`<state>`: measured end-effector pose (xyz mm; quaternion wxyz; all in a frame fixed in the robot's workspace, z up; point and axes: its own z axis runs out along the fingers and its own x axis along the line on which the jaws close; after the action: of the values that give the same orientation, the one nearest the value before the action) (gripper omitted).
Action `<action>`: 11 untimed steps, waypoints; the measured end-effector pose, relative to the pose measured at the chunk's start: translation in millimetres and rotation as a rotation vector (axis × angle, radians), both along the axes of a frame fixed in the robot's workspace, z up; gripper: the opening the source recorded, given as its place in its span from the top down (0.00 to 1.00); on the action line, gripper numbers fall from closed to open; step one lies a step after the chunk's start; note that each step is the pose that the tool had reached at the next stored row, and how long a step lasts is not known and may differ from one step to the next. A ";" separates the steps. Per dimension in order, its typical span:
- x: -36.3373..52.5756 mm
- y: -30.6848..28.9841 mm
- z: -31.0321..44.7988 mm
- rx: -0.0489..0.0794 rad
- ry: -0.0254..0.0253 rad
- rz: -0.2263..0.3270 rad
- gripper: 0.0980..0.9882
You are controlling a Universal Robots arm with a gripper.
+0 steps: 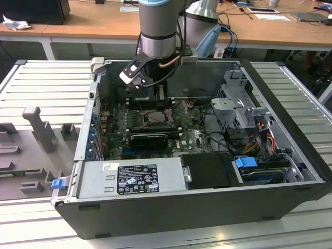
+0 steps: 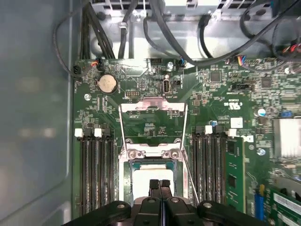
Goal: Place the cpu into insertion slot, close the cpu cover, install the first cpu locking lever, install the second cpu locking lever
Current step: 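Close the cpu cover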
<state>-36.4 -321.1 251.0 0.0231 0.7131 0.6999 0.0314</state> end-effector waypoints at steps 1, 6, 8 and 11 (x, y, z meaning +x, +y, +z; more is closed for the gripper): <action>0.0 0.0 4.7 0.000 0.0001 0.000 0.99; 26.6 0.0 11.3 0.000 0.0000 0.000 0.99; 39.1 0.0 11.2 0.000 0.0001 0.000 0.99; 50.8 0.0 10.9 0.000 0.0003 0.000 0.99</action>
<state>14.4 -321.1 261.9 0.0230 0.7132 0.6999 0.0313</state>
